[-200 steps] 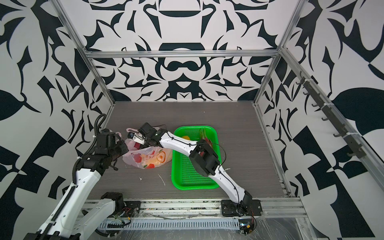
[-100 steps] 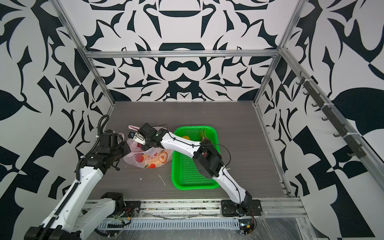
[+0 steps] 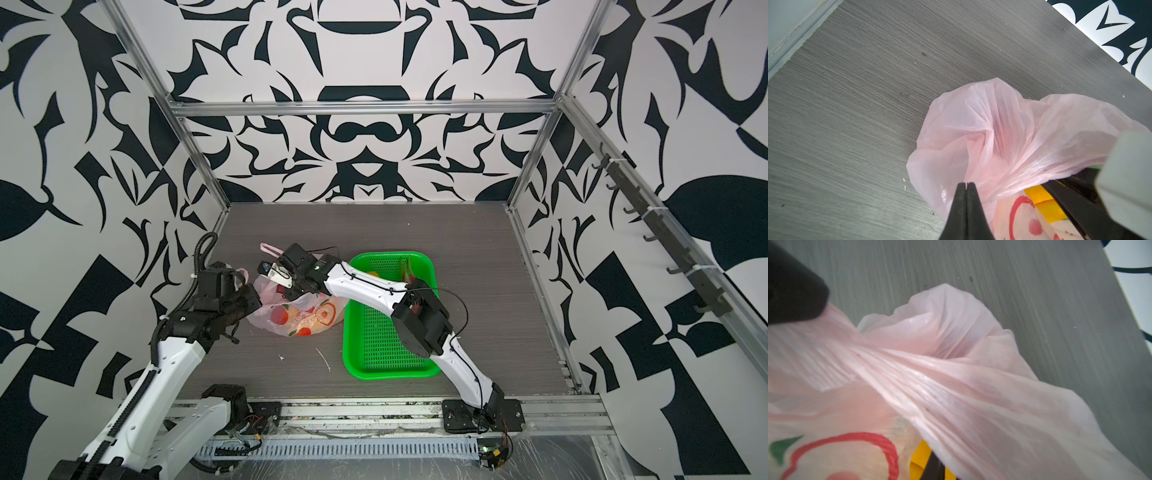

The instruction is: Untie the knot of the plastic bag and take out the fruit

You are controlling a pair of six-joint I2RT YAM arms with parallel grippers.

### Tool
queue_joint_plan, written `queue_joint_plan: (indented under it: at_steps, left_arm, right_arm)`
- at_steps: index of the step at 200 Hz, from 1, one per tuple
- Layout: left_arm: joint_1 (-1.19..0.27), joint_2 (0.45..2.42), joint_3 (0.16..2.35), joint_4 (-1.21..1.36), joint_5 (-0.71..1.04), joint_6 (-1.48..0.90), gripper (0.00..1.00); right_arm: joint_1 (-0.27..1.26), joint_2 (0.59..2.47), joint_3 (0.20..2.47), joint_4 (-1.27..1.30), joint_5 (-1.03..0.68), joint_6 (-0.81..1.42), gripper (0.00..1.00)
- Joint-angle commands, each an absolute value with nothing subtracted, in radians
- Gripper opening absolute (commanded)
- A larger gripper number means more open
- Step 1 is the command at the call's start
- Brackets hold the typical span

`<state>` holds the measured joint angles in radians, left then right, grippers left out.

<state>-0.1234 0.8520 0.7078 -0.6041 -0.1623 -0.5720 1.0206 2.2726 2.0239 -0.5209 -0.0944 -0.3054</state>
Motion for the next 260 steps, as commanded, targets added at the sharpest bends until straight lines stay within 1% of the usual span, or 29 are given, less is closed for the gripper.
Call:
queue_joint_plan:
  at_steps: [1,21,67,117,156,184,196,217,260]
  left_arm:
    - [-0.12,0.836,0.695,-0.638,-0.158,-0.574,0.01]
    - [-0.12,0.843,0.692,-0.64,-0.158,-0.573,0.01]
    - [-0.12,0.863,0.692,-0.636,-0.153,-0.559,0.01]
    - [-0.119,0.855,0.687,-0.638,-0.155,-0.551,0.0]
    - [-0.12,0.847,0.682,-0.628,-0.14,-0.551,0.0]
    - [-0.119,0.855,0.686,-0.62,-0.137,-0.551,0.0]
    - [-0.12,0.855,0.691,-0.615,-0.137,-0.55,0.0]
    - [-0.12,0.856,0.701,-0.609,-0.134,-0.551,0.0]
    - [-0.12,0.858,0.704,-0.581,-0.122,-0.576,0.0]
  right_arm:
    - [1.04,2.224,2.011,-0.541,-0.2,-0.262,0.14]
    - [1.06,2.221,1.982,-0.547,-0.245,-0.241,0.14]
    - [1.085,2.215,1.951,-0.516,-0.219,-0.228,0.14]
    - [1.069,2.194,1.987,-0.448,-0.032,-0.272,0.16]
    - [1.033,2.26,2.118,-0.508,0.011,-0.311,0.27]
    - [1.023,2.307,2.193,-0.557,0.008,-0.354,0.43]
    - [1.017,2.335,2.242,-0.596,0.001,-0.363,0.48]
    - [1.01,2.375,2.297,-0.632,-0.004,-0.371,0.5]
    - [1.001,2.4,2.309,-0.629,-0.016,-0.37,0.52]
